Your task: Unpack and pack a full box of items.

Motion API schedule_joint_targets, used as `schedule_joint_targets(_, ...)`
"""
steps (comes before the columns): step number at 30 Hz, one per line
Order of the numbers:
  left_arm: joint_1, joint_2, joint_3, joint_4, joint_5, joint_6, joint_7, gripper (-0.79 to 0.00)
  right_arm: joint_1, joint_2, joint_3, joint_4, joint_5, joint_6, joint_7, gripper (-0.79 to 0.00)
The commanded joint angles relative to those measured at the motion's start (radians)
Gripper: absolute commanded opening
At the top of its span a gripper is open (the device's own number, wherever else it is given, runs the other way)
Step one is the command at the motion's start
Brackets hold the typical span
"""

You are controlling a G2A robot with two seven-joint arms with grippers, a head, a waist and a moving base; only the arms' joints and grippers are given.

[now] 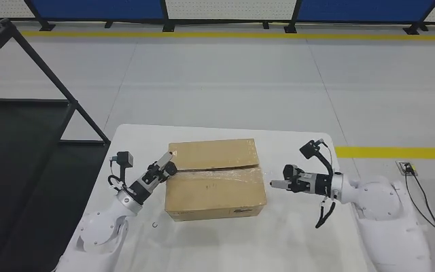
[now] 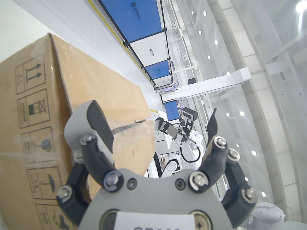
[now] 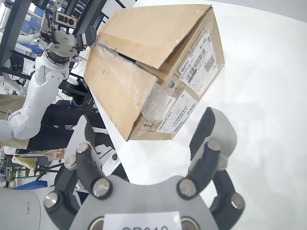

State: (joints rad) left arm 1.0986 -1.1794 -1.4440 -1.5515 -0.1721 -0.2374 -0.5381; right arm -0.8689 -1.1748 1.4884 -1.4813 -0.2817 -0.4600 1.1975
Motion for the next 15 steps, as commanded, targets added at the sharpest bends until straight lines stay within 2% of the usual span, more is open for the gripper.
schedule_joint_targets(1, 0.000, 0.000, 0.004, 0.002, 0.001, 0.002, 0.001, 0.000, 0.003, 0.001, -0.014, 0.000, 0.010, 0.032, -0.001, 0.000)
schedule_joint_targets(6, -0.001, 0.000, 0.010, 0.009, -0.001, -0.001, 0.002, 0.000, 0.044, 0.003, -0.061, 0.035, 0.019, 0.100, 0.018, 0.000)
schedule_joint_targets(7, -0.001, 0.000, 0.011, 0.010, -0.001, -0.002, 0.002, 0.000, 0.052, 0.003, -0.070, 0.043, 0.020, 0.108, 0.015, -0.145)
schedule_joint_targets(8, -0.001, 0.000, 0.012, 0.011, -0.002, -0.002, 0.002, 0.000, 0.059, 0.003, -0.077, 0.049, 0.018, 0.116, 0.011, -0.403)
schedule_joint_targets(9, -0.002, 0.000, 0.012, 0.011, -0.003, -0.001, 0.002, 0.000, 0.065, 0.004, -0.083, 0.055, 0.018, 0.124, 0.005, -0.517)
schedule_joint_targets(13, -0.003, 0.000, 0.014, 0.014, -0.008, -0.006, -0.001, 0.000, 0.087, 0.005, -0.106, 0.076, 0.020, 0.158, -0.006, -0.785)
schedule_joint_targets(15, -0.003, 0.000, 0.014, 0.015, -0.009, -0.010, -0.002, 0.000, 0.098, 0.006, -0.115, 0.086, 0.026, 0.165, -0.006, -0.785)
